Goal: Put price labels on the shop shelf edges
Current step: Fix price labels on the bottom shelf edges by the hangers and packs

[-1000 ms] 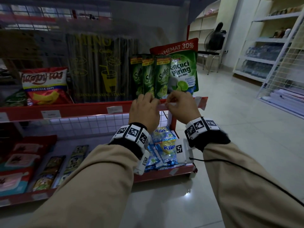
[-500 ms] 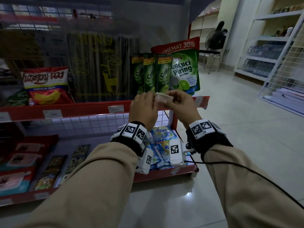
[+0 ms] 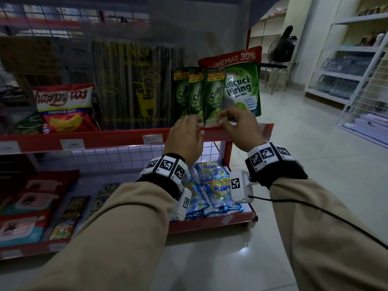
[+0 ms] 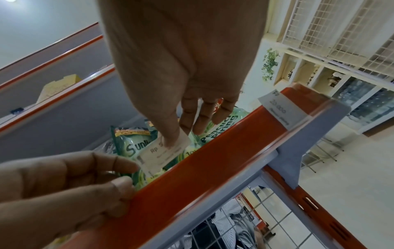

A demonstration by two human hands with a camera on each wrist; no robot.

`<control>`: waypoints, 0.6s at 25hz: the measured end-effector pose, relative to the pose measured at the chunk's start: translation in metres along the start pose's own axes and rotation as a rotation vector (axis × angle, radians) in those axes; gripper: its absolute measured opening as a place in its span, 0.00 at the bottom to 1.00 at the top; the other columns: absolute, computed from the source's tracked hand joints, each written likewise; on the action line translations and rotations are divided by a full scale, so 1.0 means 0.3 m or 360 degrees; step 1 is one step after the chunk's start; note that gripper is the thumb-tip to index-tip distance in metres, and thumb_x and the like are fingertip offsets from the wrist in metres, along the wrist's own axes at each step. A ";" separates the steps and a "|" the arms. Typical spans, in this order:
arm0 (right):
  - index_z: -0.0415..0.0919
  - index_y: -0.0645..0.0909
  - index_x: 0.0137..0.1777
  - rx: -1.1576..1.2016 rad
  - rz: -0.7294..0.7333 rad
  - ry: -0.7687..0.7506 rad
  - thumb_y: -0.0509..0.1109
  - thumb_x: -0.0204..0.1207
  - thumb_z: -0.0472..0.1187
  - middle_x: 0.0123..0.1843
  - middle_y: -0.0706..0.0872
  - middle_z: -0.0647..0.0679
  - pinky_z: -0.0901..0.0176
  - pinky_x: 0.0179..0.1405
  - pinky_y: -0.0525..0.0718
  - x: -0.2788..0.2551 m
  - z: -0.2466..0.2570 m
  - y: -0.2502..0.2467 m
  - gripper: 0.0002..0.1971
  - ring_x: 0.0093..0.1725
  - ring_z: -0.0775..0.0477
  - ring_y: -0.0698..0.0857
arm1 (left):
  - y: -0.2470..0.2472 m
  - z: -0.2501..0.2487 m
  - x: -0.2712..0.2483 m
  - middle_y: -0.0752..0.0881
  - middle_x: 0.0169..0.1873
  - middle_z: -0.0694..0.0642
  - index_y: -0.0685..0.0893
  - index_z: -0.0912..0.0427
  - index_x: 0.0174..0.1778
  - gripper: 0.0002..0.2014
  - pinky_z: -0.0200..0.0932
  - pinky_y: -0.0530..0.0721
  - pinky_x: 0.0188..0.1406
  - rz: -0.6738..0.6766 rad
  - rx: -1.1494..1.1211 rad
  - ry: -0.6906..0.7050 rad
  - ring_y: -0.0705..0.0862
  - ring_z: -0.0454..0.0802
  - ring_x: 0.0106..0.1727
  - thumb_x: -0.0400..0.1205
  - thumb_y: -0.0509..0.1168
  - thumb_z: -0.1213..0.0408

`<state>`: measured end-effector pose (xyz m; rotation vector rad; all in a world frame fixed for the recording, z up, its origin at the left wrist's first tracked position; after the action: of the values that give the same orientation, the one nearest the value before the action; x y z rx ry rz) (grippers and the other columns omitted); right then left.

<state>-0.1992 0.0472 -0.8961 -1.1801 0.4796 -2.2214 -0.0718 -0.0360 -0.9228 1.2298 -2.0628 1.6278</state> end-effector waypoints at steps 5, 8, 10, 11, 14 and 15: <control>0.45 0.87 0.48 -0.0164 0.0142 0.0003 0.70 0.76 0.38 0.48 0.87 0.50 0.39 0.56 0.79 0.002 -0.010 0.033 0.05 0.55 0.41 0.80 | 0.022 0.001 0.014 0.78 0.54 0.56 0.78 0.55 0.62 0.12 0.50 0.73 0.57 0.0078 0.0206 0.0037 0.74 0.56 0.56 0.85 0.58 0.58; 0.42 0.86 0.49 -0.0200 0.0181 -0.0040 0.70 0.75 0.38 0.49 0.88 0.47 0.39 0.55 0.80 0.003 -0.005 0.043 0.06 0.54 0.39 0.80 | 0.036 0.007 0.024 0.78 0.54 0.56 0.79 0.55 0.60 0.10 0.49 0.72 0.55 0.0097 0.0301 0.0005 0.73 0.56 0.57 0.85 0.58 0.60; 0.42 0.85 0.49 -0.0263 0.0193 -0.0068 0.70 0.74 0.38 0.49 0.86 0.47 0.43 0.56 0.79 -0.001 -0.007 0.041 0.05 0.55 0.39 0.79 | 0.039 0.007 0.026 0.78 0.55 0.56 0.80 0.55 0.60 0.10 0.48 0.70 0.54 0.0086 0.0340 -0.0002 0.73 0.56 0.57 0.85 0.58 0.62; 0.42 0.84 0.49 -0.0346 0.0209 -0.0100 0.71 0.74 0.39 0.50 0.85 0.47 0.47 0.56 0.77 -0.005 -0.007 0.040 0.06 0.56 0.39 0.78 | 0.040 0.006 0.026 0.78 0.55 0.56 0.80 0.56 0.60 0.11 0.47 0.70 0.54 0.0086 0.0359 0.0003 0.73 0.56 0.57 0.85 0.58 0.62; 0.41 0.85 0.51 -0.0533 0.0287 -0.0144 0.73 0.73 0.40 0.53 0.83 0.45 0.51 0.55 0.72 -0.011 -0.011 0.034 0.08 0.58 0.39 0.75 | 0.041 0.003 0.027 0.78 0.55 0.57 0.80 0.58 0.60 0.11 0.48 0.70 0.55 0.0098 0.0418 0.0030 0.73 0.57 0.57 0.84 0.59 0.63; 0.41 0.85 0.52 -0.0562 0.0324 -0.0145 0.73 0.74 0.40 0.53 0.82 0.44 0.51 0.56 0.73 -0.011 -0.014 0.032 0.08 0.59 0.39 0.75 | 0.040 0.001 0.027 0.78 0.55 0.57 0.81 0.58 0.60 0.11 0.49 0.71 0.56 0.0103 0.0426 0.0041 0.73 0.57 0.57 0.84 0.59 0.63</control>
<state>-0.1982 0.0421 -0.9058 -1.3354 0.9394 -1.9500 -0.0856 -0.0397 -0.9259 1.2244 -1.9350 1.9908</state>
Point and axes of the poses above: each hand's wrist, its own x-axis towards the middle knuckle, its own y-axis out of the palm, z = x × y, the point moved 7 cm from there along x, towards the middle knuckle
